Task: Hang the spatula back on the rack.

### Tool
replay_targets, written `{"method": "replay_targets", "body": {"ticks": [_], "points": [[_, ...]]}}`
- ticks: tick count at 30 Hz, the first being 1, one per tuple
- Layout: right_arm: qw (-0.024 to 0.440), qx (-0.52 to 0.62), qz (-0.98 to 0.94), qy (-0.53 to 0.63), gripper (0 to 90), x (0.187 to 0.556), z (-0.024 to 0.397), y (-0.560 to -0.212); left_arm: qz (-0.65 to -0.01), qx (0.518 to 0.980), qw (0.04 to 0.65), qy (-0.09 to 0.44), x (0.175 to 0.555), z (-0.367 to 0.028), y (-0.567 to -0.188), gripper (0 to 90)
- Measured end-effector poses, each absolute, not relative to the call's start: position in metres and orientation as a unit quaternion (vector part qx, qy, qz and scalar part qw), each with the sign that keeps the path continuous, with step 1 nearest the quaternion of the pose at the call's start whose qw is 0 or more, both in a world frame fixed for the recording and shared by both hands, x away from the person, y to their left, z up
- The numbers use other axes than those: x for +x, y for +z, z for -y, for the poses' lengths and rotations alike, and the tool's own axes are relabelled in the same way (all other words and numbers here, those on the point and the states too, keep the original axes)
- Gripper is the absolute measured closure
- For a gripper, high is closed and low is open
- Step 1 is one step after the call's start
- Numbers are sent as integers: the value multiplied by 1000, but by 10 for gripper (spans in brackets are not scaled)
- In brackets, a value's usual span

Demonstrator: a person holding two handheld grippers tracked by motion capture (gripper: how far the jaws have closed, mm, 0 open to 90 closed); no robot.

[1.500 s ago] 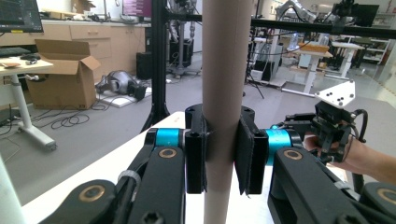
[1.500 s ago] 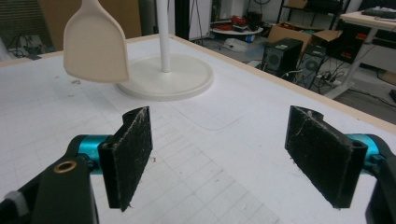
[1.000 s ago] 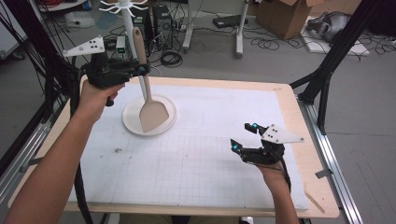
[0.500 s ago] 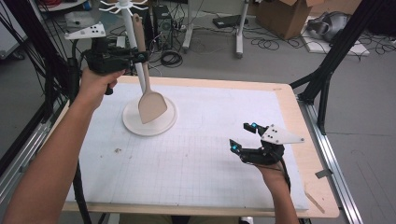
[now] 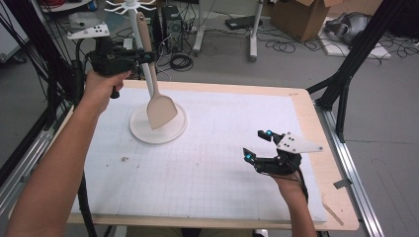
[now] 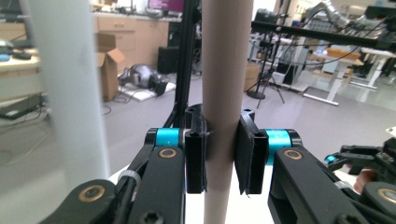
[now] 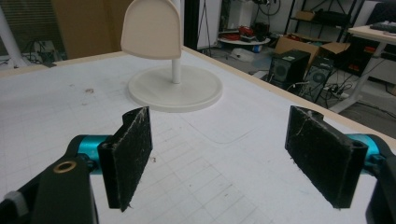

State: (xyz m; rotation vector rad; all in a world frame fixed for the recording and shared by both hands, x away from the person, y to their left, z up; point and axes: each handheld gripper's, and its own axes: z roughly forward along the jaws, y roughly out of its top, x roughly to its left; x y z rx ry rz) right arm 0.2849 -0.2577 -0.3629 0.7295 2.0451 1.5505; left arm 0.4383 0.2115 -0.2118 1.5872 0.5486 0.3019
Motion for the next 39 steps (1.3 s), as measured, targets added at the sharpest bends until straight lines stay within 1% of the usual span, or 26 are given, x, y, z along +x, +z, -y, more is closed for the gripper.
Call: {"method": "replay_targets", "body": {"ticks": [4, 10, 11, 12, 13, 14, 16, 22, 24, 26, 34, 39], "points": [[236, 263, -746, 564, 217, 286, 257, -363, -250, 696, 659, 137, 441, -213, -213, 756], [234, 269, -743, 567, 217, 286, 258, -365, -256, 695, 652, 164, 437, -212, -213, 745], [233, 272, -743, 566, 217, 285, 258, -366, -260, 688, 655, 174, 435, -211, -213, 683], [234, 269, -743, 567, 217, 285, 258, -366, -267, 676, 662, 185, 433, -212, -214, 570], [233, 271, -743, 566, 217, 285, 259, -367, -271, 671, 662, 194, 429, -212, -215, 482], [234, 271, -743, 566, 217, 285, 259, -367, -269, 673, 659, 201, 426, -213, -217, 455], [233, 273, -743, 565, 217, 284, 259, -368, -266, 678, 653, 207, 420, -214, -223, 432], [234, 275, -743, 563, 217, 285, 258, -368, -260, 662, 668, 219, 396, -224, -242, 325], [238, 274, -744, 562, 217, 286, 258, -368, -263, 647, 678, 231, 386, -228, -249, 217], [240, 277, -744, 558, 217, 286, 258, -369, -263, 648, 672, 244, 375, -232, -256, 167], [252, 297, -739, 549, 215, 286, 264, -375, -249, 659, 657, 267, 347, -253, -289, 160], [262, 313, -740, 535, 200, 284, 271, -380, -249, 657, 655, 278, 331, -265, -320, 152]]}}
